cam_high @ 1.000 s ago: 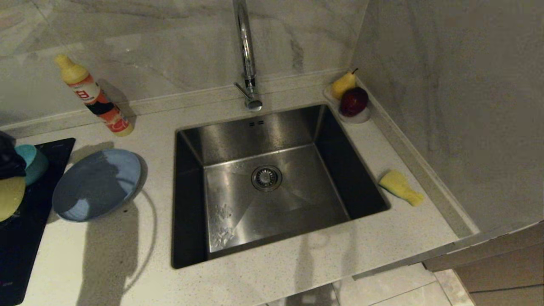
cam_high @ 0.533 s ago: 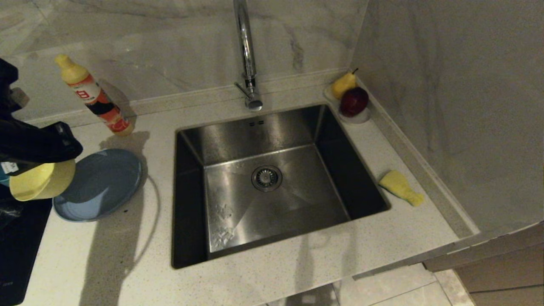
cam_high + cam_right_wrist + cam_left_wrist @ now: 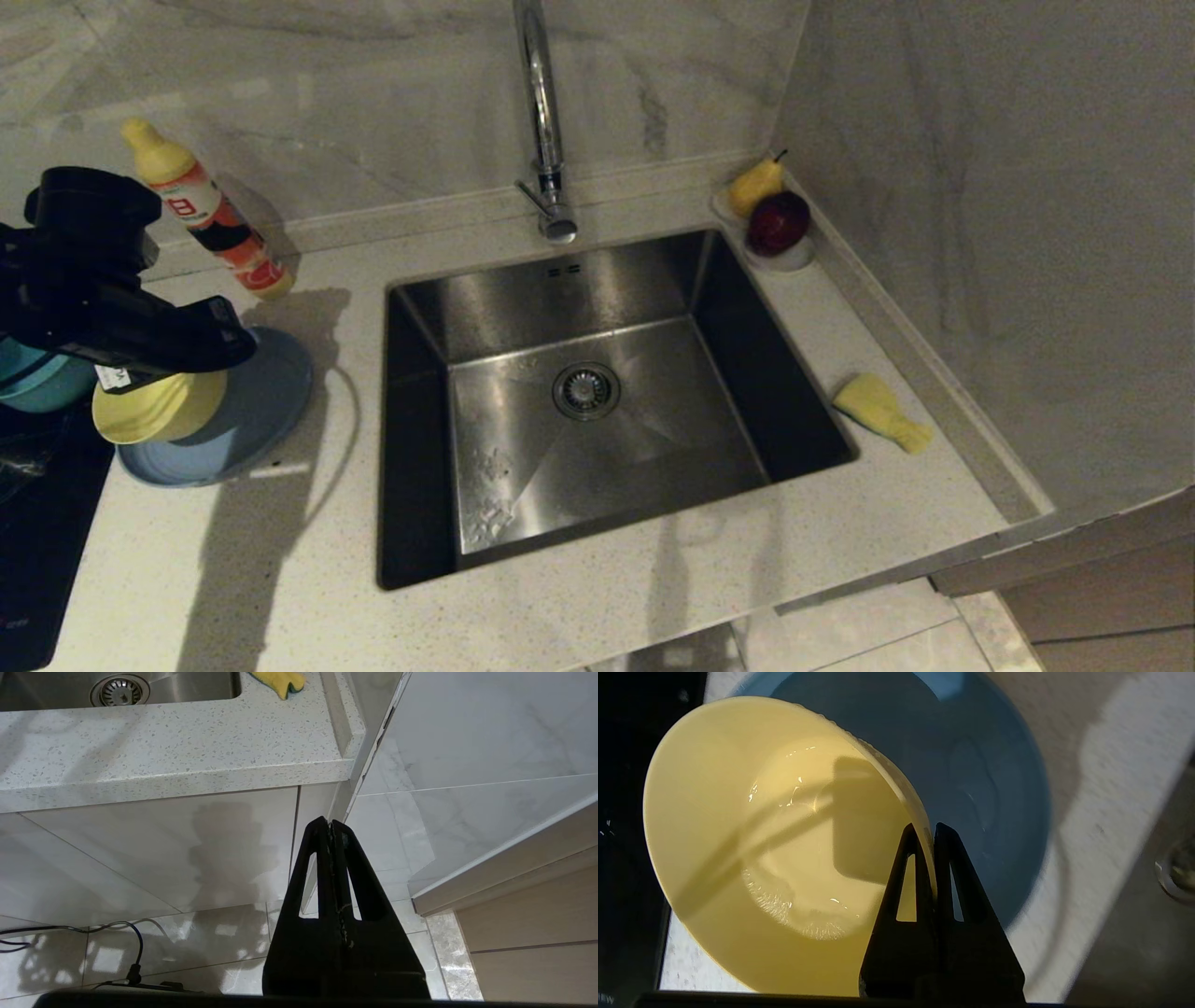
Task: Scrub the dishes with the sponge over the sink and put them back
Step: Place the bowl on the plate
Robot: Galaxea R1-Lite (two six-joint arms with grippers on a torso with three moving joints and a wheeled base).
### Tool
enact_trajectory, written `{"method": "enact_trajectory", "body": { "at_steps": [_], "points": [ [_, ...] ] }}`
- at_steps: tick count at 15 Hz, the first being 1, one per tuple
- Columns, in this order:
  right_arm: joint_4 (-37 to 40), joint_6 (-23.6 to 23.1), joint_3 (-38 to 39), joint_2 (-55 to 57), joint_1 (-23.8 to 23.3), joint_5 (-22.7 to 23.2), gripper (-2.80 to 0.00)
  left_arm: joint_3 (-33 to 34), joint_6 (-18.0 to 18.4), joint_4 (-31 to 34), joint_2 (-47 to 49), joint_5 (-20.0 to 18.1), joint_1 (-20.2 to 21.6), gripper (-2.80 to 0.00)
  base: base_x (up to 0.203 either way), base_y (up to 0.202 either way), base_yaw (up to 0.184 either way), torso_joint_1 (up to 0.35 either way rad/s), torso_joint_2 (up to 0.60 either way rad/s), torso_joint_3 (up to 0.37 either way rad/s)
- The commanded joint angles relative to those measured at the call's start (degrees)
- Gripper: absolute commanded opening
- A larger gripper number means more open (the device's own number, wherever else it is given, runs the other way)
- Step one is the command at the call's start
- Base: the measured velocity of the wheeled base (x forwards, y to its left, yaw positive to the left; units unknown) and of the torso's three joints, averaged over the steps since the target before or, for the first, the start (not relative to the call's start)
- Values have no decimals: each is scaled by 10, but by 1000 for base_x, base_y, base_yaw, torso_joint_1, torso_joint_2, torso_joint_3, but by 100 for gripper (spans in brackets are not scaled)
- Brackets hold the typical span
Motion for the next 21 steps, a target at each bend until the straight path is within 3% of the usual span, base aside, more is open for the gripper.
{"method": "enact_trajectory", "body": {
  "at_steps": [1,16,17,21],
  "points": [
    [0,0,0,1,0,0,-280,0,-1,-5,21,10,-1,-280,0,0,0,0,0,0],
    [0,0,0,1,0,0,-280,8,-6,-7,28,26,-31,-280,0,0,0,0,0,0],
    [0,0,0,1,0,0,-280,5,-6,-7,28,25,-31,0,0,0,0,0,0,0],
    [0,0,0,1,0,0,-280,-14,-18,-8,16,22,-31,0,0,0,0,0,0,0]
  ]
}}
